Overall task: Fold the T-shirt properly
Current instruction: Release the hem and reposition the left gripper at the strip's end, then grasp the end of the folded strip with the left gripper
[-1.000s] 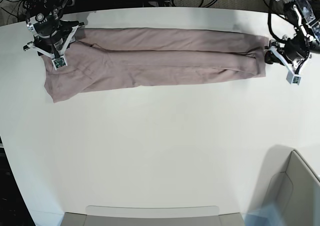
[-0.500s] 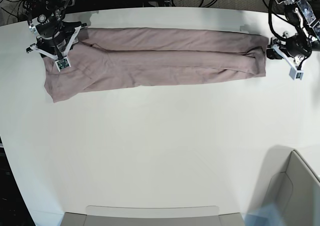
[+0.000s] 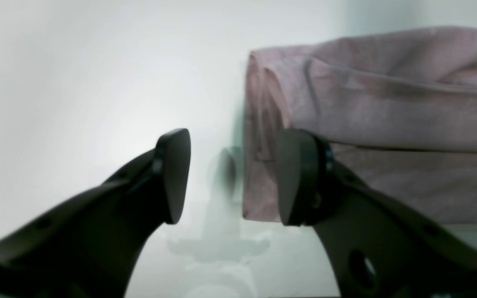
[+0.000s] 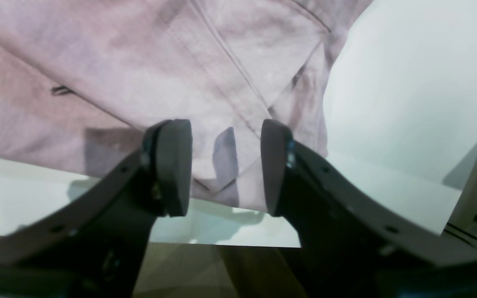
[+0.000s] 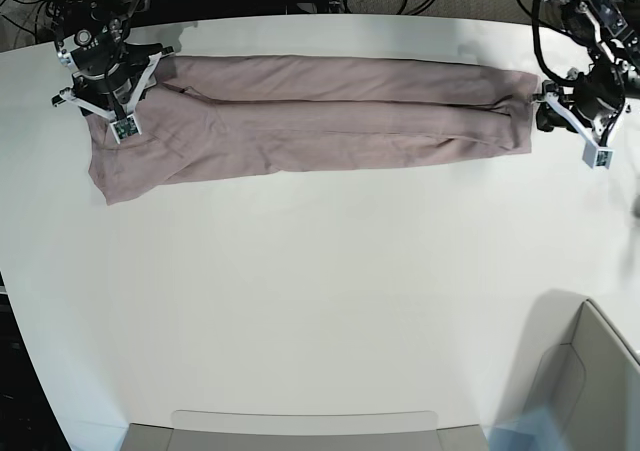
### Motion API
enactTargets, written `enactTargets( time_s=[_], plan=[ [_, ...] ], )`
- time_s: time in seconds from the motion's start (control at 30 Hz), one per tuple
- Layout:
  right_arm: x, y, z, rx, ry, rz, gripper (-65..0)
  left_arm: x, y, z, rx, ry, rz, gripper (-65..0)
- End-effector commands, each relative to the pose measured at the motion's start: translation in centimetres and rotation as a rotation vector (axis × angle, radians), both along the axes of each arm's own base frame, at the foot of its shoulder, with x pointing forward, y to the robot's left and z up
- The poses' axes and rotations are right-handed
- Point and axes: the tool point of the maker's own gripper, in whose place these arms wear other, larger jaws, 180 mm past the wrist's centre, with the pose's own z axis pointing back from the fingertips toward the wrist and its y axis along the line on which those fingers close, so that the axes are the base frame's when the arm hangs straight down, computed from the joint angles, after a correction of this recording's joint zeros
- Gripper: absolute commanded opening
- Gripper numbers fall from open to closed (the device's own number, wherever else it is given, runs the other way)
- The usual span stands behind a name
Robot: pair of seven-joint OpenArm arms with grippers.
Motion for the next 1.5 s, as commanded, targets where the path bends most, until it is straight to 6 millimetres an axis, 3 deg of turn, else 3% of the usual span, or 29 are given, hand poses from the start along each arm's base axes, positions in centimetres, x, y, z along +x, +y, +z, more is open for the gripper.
enactTargets(
  time_s=[0.0, 0.37, 0.6, 0.87, 1.07, 1.3, 1.37, 1.47],
  plan=[
    [0.6, 0.0, 0.6, -0.009, -0.023, 0.017, -37.8, 0.2, -0.3, 0.3, 0.001, -0.008, -0.014, -31.2],
    [0.8, 0.0, 0.8, -0.009, -0.029, 0.017, -37.8, 0.3, -1.8, -0.8, -0.022, 0.018, -0.047, -31.2],
    [0.7, 0.0, 0.7, -0.009, -0.027, 0.017, -37.8, -1.7, -1.4, -4.3, -0.076, 0.139, -0.009, -31.2],
    [0.8, -0.1, 0.8, -0.011, -0.028, 0.016, -37.8, -2.5, -1.7, -6.0, -0.113, 0.182, 0.008, -31.1],
    [0.8, -0.1, 0.8, -0.011, -0.028, 0.016, -37.8, -1.3, -3.6, -6.9, -0.147, 0.207, -0.048, -31.3],
    [0.7, -0.6, 0.8, -0.030, -0.019, 0.025, -37.8, -1.3, -4.6, -7.3, -0.152, 0.223, -0.082, -36.4],
    [0.6, -0.8, 0.4, -0.027, -0.009, 0.024, -37.8, -1.3, -5.2, -7.5, -0.156, 0.230, -0.102, -42.1],
    [0.6, -1.2, 0.3, -0.033, -0.001, 0.024, -37.8, -1.3, -7.0, -8.0, -0.181, 0.242, -0.138, -55.7]
  ],
)
